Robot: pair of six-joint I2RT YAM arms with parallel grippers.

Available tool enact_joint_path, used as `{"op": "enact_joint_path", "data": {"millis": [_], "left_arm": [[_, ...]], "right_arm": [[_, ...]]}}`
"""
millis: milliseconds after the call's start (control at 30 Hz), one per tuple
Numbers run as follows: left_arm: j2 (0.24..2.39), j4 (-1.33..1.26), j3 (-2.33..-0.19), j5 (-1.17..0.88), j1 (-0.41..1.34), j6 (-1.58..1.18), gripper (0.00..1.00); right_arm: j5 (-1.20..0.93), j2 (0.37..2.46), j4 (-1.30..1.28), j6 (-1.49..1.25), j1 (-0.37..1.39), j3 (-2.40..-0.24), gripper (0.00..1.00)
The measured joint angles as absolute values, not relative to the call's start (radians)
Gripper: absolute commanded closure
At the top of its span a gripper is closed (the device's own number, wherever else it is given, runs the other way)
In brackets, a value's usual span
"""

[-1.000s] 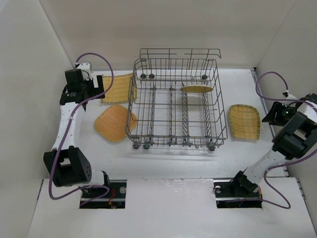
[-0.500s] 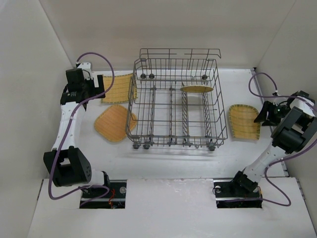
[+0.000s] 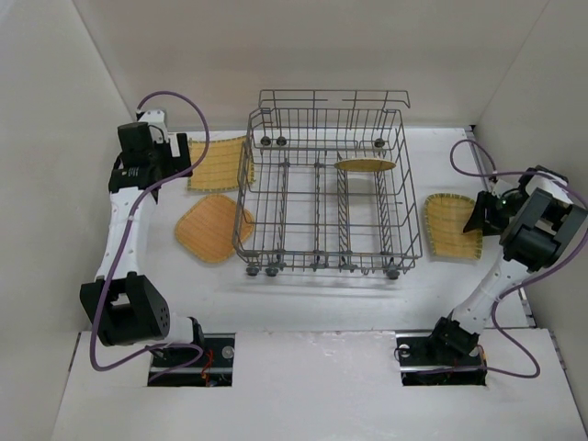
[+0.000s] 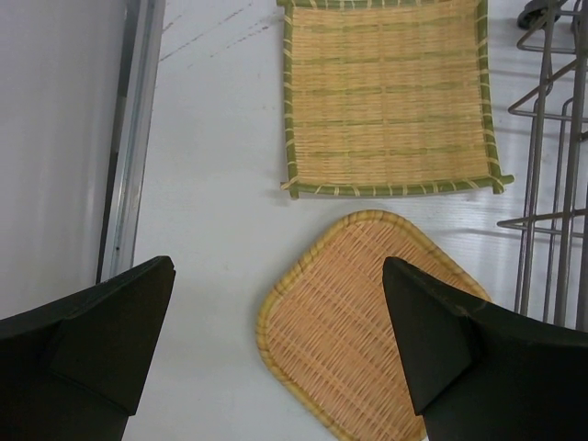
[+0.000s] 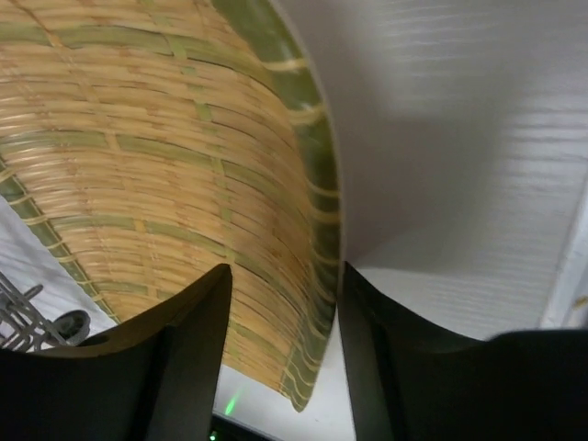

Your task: Load the plates into the dish rack

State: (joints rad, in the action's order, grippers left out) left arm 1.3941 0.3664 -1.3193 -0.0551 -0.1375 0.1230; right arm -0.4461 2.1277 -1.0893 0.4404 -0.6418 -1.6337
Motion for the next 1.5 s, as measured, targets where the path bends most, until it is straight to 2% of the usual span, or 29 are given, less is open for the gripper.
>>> {"op": "enact_joint_path", "data": {"millis": [33,133,167,200,533,967,1500], "left_arm": [[1.394,0.366,-1.320,-0.056,-0.140,0.123,0.01],[1.394,0.367,-1.320,-0.055,-0.152,0.123,0.01],[1.394,0.366,-1.320,-0.055,-0.155,0.123,0.01],[1.394,0.366,-1.320,-0.056,-0.160,0.123,0.01],[1.394,0.347,-1.298,-0.056,-0.179,0.123,0.01],[1.394,0.316,-1.229,-0.056,-0.163,0.122,0.02],[1.390,0.284,-1.149,-0.059,-0.152,0.122,0.02]], "right_arm": [[-0.443,2.136,-1.097,0.442,-0.632,-1.636,0.54],[-0.435,2.151,-1.111,0.438,-0.613,-1.639,0.81],[-0.460,2.153,-1.132,0.432,-0.613,-1.643,0.95],[-0.478,2.153,-1.159,0.432,-0.611,-1.648,1.00],[-0.516,2.078,-1.160,0.423,-0.601,-1.596,1.00],[-0.354,1.627,-0.886,0.414,-0.511,-1.428,1.00],[-0.303,1.241,-0.770,0.413,-0.458,-1.287,1.00]]}}
